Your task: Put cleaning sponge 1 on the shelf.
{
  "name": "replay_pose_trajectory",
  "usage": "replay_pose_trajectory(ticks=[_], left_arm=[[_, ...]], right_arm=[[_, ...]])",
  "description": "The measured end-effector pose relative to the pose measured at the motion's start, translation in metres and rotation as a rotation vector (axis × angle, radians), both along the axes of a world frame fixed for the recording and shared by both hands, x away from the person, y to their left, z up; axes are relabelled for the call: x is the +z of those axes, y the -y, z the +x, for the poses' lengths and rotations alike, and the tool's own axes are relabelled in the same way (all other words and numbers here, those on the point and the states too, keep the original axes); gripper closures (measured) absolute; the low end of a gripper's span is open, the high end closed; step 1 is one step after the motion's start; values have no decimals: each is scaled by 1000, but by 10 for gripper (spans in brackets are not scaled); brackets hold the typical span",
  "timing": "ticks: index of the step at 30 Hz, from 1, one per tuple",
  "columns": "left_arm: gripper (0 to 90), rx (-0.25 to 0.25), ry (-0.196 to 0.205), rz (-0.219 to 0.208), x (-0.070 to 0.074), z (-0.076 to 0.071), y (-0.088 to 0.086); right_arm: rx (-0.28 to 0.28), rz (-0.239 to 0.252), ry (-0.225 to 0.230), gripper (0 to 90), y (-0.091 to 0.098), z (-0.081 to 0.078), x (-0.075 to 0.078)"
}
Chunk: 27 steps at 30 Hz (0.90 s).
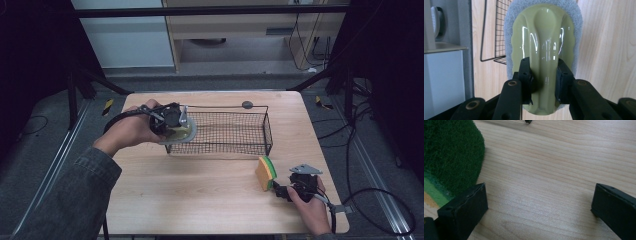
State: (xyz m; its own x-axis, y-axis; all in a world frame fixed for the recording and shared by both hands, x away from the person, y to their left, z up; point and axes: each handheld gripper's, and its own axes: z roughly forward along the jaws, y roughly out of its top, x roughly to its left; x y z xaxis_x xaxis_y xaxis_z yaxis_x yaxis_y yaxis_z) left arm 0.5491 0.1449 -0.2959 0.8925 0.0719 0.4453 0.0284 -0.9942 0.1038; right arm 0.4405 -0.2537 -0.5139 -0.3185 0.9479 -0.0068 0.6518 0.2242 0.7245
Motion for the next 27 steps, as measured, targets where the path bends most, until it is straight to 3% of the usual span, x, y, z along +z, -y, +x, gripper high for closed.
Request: replay_pose_trajectory(ticks=[3, 9, 13, 16, 27], left_arm=[[706, 0, 8, -5, 2, 6, 3], [707, -7, 65, -13, 2, 17, 5], [707, -1, 59, 10, -1, 19, 6], [707, -7, 56, -13, 0, 21, 7], [707, 10, 70, -11, 1, 28, 2]], right_arm=[[-1, 3, 0, 7, 0, 0, 0], [0, 0, 0, 6, 0, 0, 0], [0, 0, 0, 6, 0, 0, 0], [0, 1, 0, 6, 0, 0, 0], [3, -2, 1, 6, 0, 0, 0]])
